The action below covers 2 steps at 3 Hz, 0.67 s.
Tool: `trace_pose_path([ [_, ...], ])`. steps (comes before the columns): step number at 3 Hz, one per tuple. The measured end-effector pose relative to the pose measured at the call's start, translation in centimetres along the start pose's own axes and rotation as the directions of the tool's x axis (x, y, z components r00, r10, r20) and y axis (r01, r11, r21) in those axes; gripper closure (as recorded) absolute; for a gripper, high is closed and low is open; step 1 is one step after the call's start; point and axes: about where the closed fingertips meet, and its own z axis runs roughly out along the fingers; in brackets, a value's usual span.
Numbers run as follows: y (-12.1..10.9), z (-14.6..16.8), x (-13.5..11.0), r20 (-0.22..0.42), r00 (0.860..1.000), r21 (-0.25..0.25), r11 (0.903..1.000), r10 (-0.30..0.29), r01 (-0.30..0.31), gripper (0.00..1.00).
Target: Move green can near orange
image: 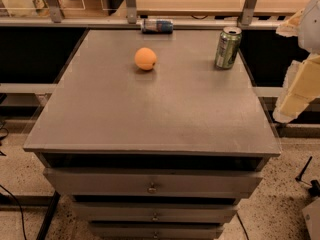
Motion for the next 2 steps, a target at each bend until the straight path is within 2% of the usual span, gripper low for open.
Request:
trace_pose_path([
  [1,-3.3,-0.4,0.5,0.046,0.997,0.048,0.9972,0.055,-0.057,0.0],
  [2,-7.5,-0.3,0.8,0.126,0.987,0.102,0.9878,0.104,-0.117,0.0],
])
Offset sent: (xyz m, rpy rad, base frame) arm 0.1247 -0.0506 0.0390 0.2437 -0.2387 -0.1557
